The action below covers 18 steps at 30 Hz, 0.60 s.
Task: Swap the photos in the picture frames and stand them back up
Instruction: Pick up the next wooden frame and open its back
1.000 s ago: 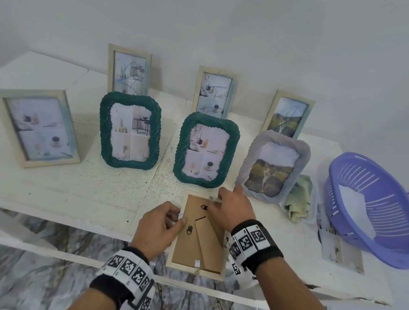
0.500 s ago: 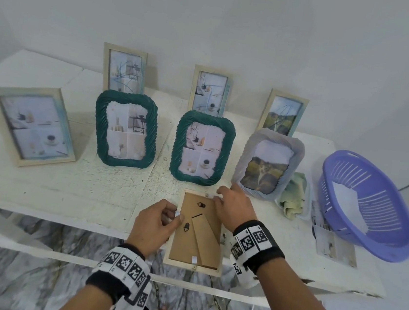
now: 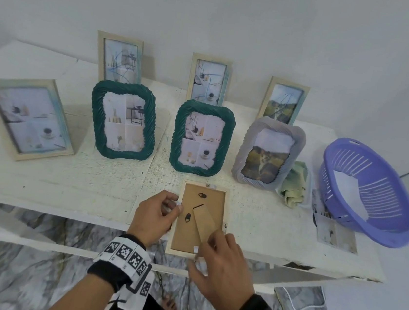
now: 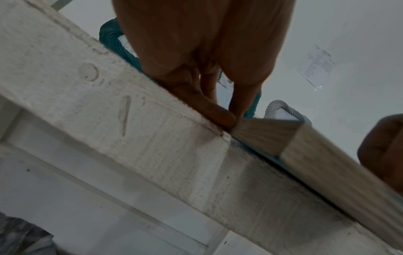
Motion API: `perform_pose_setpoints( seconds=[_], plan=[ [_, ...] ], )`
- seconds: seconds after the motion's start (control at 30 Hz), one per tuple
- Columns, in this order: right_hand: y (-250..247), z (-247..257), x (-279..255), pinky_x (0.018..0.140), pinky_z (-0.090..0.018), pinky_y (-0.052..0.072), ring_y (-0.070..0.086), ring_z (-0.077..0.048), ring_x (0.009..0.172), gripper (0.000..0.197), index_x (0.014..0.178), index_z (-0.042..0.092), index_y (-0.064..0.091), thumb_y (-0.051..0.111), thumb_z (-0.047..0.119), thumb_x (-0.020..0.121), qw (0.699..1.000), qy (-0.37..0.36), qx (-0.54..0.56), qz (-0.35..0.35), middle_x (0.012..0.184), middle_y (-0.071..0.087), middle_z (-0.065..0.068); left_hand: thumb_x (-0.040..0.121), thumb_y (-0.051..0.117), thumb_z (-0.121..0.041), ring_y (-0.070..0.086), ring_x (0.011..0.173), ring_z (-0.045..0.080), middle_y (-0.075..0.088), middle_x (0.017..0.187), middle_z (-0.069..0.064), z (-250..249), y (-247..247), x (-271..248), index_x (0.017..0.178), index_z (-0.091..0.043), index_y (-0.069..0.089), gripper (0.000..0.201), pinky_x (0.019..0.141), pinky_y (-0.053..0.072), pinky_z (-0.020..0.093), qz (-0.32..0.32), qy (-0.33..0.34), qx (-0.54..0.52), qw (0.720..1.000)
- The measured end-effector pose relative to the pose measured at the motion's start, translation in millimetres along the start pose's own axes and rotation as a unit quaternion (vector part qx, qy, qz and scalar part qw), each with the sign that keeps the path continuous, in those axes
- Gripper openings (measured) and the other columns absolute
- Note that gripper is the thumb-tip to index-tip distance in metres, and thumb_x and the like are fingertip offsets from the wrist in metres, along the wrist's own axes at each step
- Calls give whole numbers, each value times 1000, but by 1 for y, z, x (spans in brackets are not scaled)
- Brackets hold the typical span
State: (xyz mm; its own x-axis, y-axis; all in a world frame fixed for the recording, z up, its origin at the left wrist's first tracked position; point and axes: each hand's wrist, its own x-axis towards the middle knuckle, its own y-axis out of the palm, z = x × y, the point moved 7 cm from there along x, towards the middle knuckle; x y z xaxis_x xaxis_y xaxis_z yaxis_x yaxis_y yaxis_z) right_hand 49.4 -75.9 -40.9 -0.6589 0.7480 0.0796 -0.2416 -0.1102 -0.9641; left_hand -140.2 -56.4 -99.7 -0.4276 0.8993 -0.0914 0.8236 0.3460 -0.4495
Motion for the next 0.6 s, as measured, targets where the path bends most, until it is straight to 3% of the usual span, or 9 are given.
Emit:
perform_pose_setpoints(
  seconds=[0.2,0.47,0.6],
  plan=[
    [11,7,-5,60,-35,47,47,-24,72,33,77,17,58,50,49,77,995,43,-91,1,84,49,-3,85,73,-28,62,67,12,67,80,-10,4,1,1,99,-28,64,17,66,59,44,6,-1,-11,1000],
    [17,-2,-4,62,-34,45,45,-20,71,21,74,21,56,52,41,75,993,110,-14,-40,80,48,3,85,73,-26,63,70,16,67,80,-9,6,1,3,99,-28,65,16,68,59,46,7,-7,-22,1000],
    [19,2,-3,63,-34,42,44,-20,75,11,83,24,52,56,32,77,997,75,2,-34,88,48,2,85,72,-26,63,69,15,67,80,-8,5,1,3,100,-26,65,16,68,59,45,7,-7,-20,1000]
  ],
)
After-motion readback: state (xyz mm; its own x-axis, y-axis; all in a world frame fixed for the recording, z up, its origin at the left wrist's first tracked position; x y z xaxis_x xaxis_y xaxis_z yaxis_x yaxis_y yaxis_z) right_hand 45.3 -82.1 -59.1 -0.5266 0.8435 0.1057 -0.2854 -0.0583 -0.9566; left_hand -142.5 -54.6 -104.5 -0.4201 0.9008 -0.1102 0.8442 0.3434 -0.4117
